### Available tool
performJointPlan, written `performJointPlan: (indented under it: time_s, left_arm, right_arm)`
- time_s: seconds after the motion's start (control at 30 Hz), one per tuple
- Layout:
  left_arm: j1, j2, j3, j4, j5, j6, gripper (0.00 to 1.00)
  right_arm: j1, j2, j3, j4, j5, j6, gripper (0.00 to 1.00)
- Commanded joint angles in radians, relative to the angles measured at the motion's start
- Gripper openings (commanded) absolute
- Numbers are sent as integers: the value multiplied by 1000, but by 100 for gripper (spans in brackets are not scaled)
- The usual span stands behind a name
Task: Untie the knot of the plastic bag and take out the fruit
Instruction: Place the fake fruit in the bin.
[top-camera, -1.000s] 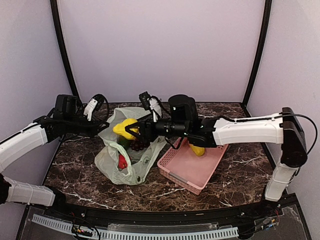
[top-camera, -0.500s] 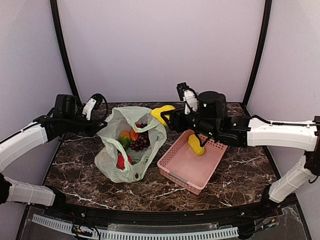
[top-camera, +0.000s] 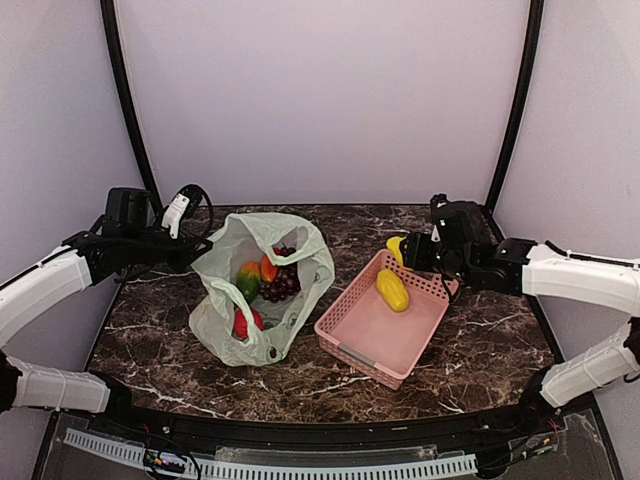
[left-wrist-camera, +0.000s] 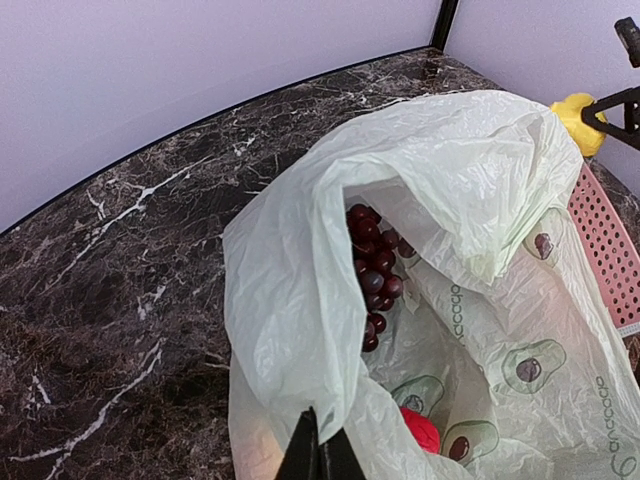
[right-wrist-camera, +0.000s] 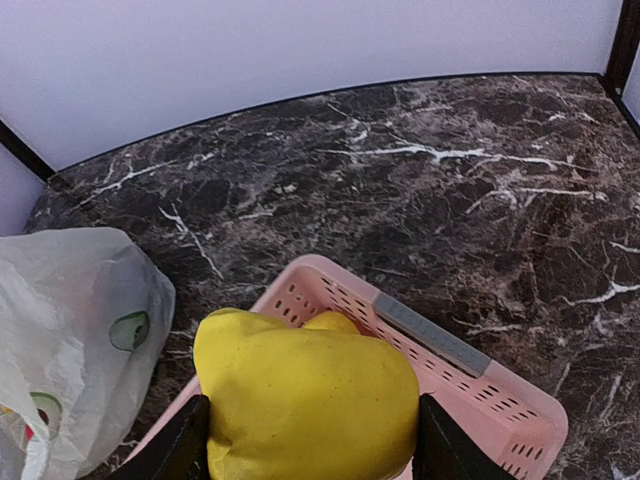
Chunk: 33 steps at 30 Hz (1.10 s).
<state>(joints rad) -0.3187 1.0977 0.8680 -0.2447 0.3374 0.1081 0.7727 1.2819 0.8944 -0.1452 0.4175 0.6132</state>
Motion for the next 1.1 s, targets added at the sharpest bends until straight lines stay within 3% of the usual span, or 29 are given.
performJointPlan:
  time_s: [0.0,0.3,0.7,0.9,1.07]
  left_arm:
    - [4,-30,0,-8,-8,1,1]
    - [4,-26,4,-18,-6,-3,1]
    - [4,-27,2,-18,-8,-2,1]
    - [4,-35,2,-19,-1,-6,1]
    - [4,-41,-1,-15,2,-7,1]
  right_arm:
    - [-18,-15,-50,-114,43,124,29]
    - [-39,138,-9,-274,108,215,27]
    - [-79,263,63,-284,117,193,27]
    - [-82,288,75,-263,99,187,30]
    - [-82,310,77,-258,102,188,39]
